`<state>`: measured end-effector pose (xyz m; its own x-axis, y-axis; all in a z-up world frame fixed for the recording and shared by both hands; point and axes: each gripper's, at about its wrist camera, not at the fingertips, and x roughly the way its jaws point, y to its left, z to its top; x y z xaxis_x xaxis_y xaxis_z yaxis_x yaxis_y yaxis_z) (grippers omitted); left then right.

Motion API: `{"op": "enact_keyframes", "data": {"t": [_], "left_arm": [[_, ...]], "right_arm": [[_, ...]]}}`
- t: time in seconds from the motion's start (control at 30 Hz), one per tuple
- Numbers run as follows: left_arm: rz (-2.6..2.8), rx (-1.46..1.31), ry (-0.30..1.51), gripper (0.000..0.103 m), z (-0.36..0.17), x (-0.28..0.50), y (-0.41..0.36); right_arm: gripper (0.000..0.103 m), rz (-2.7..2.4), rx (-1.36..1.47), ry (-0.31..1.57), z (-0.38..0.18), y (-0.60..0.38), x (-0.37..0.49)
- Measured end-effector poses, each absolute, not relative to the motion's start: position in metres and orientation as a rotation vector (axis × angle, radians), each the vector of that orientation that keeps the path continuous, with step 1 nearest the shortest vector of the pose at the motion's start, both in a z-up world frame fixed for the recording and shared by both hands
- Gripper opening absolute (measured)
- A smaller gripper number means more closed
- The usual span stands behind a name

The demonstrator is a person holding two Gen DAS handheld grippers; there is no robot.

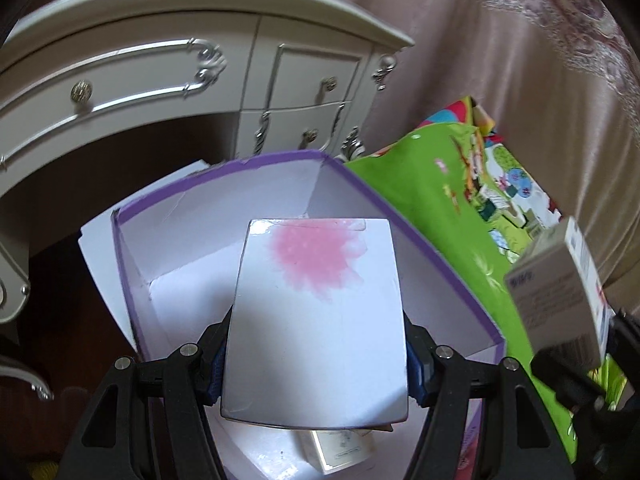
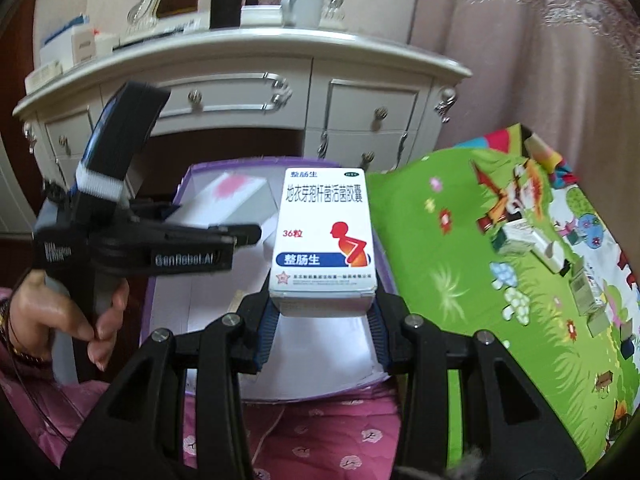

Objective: Organize rigid objects
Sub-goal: 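Open the left gripper over the storage box while the right gripper releases the medicine box, then grasp the black DORMI box on the mat with the right gripper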

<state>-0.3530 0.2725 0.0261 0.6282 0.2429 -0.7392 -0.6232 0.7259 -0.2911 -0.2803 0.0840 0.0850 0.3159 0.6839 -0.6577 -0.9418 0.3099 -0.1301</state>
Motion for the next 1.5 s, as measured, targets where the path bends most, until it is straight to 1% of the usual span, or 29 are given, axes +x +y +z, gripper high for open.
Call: {"op": "enact_keyframes", "data": {"t": [0.3, 0.37, 0.4, 0.43, 0.47, 0.5, 0.67, 0.8, 0.93, 1.03, 1.1, 1.27, 1.33, 1.4, 1.5], "left_arm": [[0.589, -0.603, 0.773, 0.068, 0.016, -0.358, 0.285], [0.621, -0.599, 0.790, 0.074, 0.016, -0.358, 0.286], [0.640, -0.592, 0.795, 0.083, 0.017, -0.357, 0.287], [0.671, -0.577, 0.795, 0.086, 0.018, -0.358, 0.287], [0.705, -0.557, 0.792, 0.086, 0.021, -0.358, 0.286], [0.728, -0.540, 0.792, 0.086, 0.022, -0.358, 0.285], [0.739, -0.475, 0.780, 0.086, 0.035, -0.349, 0.270], [0.634, -0.363, 0.768, 0.087, 0.050, -0.323, 0.231], [0.344, -0.283, 0.837, 0.089, 0.049, -0.273, 0.167], [0.105, -0.213, 0.909, 0.089, 0.043, -0.221, 0.107], [-0.030, -0.160, 0.929, 0.089, 0.037, -0.186, 0.064], [-0.173, -0.057, 1.012, 0.089, 0.012, -0.111, -0.019], [-0.197, -0.053, 1.016, 0.090, 0.005, -0.093, -0.043], [-0.181, -0.012, 0.986, 0.093, 0.001, -0.079, -0.065], [-0.167, -0.005, 0.980, 0.093, 0.000, -0.061, -0.082]], "right_arm": [[0.045, 1.172, -0.593, 0.569, 0.067, 0.095, -0.284], [0.046, 1.179, -0.572, 0.573, 0.066, 0.094, -0.282], [0.052, 1.179, -0.564, 0.580, 0.065, 0.093, -0.278], [0.058, 1.179, -0.555, 0.593, 0.065, 0.093, -0.276], [0.066, 1.177, -0.540, 0.603, 0.065, 0.091, -0.273], [0.069, 1.175, -0.517, 0.605, 0.067, 0.087, -0.271], [0.071, 1.114, -0.445, 0.583, 0.083, 0.057, -0.260], [0.081, 0.964, -0.388, 0.574, 0.093, 0.013, -0.236], [0.082, 0.759, -0.328, 0.621, 0.084, -0.054, -0.199], [0.082, 0.550, -0.266, 0.687, 0.065, -0.122, -0.162], [0.082, 0.399, -0.207, 0.765, 0.048, -0.172, -0.133], [0.082, 0.150, -0.002, 0.908, 0.018, -0.281, -0.061], [0.082, 0.091, 0.140, 0.953, 0.011, -0.319, -0.032], [0.085, 0.077, 0.278, 0.930, 0.011, -0.343, -0.011], [0.085, 0.027, 0.452, 0.923, 0.013, -0.361, 0.027]]}}
